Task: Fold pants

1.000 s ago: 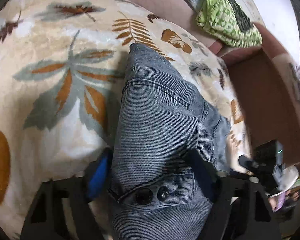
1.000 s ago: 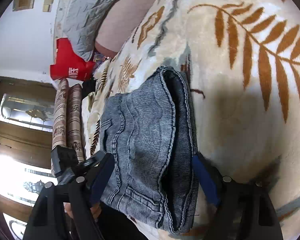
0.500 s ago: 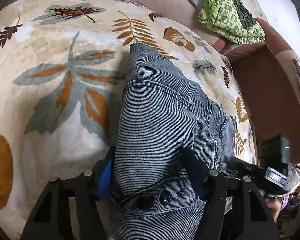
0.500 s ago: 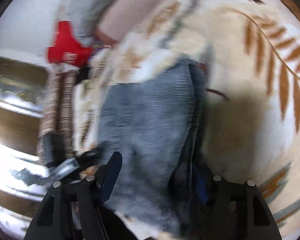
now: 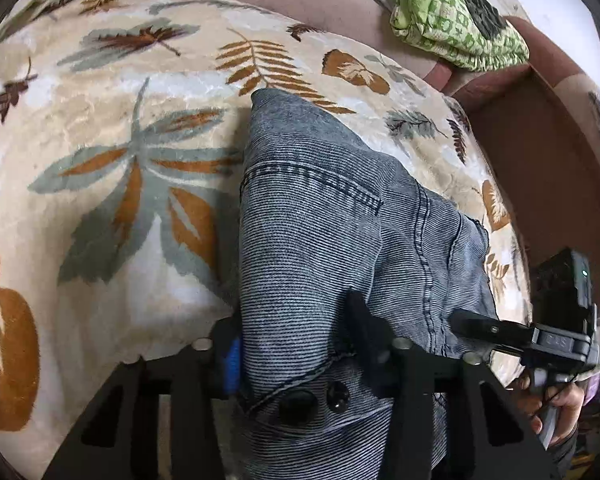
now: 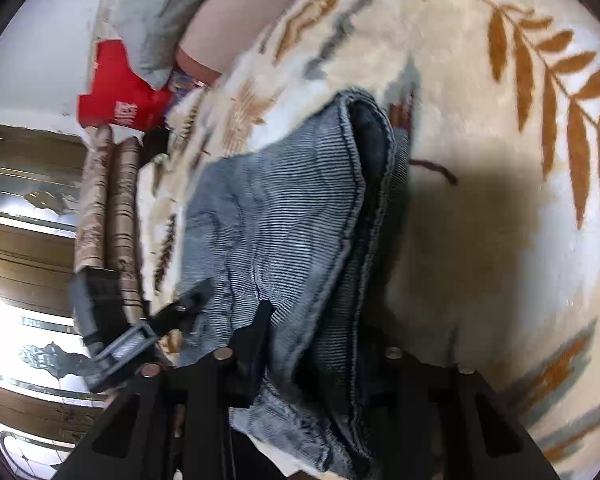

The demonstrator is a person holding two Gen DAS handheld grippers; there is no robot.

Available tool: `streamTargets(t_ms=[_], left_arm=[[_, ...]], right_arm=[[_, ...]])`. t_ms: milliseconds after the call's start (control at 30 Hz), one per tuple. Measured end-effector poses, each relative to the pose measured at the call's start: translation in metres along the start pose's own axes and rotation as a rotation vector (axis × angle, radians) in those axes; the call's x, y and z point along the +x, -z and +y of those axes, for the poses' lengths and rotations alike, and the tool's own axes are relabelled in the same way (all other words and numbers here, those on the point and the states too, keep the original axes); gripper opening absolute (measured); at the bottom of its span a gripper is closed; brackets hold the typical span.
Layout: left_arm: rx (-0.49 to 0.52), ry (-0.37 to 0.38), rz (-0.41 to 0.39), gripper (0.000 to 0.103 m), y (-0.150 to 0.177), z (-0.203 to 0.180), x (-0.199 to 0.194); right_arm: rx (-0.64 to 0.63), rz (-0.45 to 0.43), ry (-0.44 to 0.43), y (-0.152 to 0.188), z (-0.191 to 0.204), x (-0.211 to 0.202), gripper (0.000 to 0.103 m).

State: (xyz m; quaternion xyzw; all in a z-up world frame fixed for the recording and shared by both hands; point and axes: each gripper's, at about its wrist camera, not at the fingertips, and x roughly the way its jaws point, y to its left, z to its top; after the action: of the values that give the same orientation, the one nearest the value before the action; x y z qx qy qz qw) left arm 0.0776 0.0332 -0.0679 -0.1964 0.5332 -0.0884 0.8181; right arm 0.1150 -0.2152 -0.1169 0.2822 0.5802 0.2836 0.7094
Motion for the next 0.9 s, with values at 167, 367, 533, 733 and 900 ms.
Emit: streamTargets(t_ms=[167, 367, 533, 733, 900], left_arm=[[0.053, -0.052, -0.027, 0.025, -0.001, -0.009, -0.01], [0.119, -0.074, -0.202, 0.023, -0.01, -0.019, -0.063], [0.12, -0.079, -0.337, 0.023, -0.033, -0.009, -0.101], [0.048, -0.121, -0.305, 0.027, -0.054, 0.029, -0.074], [-0.018, -0.249, -0.172, 0.07, -0.043, 0.061, -0.019]], right_arm=[[-0.091, -0.048, 0.032, 0.007, 0.021, -0.015, 0.026], [-0.208, -0.111, 0.025, 0.004, 0.068, -0.039, 0.025], [-0.312, -0.17, -0.002, -0.021, 0.114, -0.05, 0.025], [-0.381, -0.159, 0.018, -0.06, 0.135, -0.012, 0.026], [-0.259, -0.028, 0.279, -0.066, 0.078, 0.058, 0.052]])
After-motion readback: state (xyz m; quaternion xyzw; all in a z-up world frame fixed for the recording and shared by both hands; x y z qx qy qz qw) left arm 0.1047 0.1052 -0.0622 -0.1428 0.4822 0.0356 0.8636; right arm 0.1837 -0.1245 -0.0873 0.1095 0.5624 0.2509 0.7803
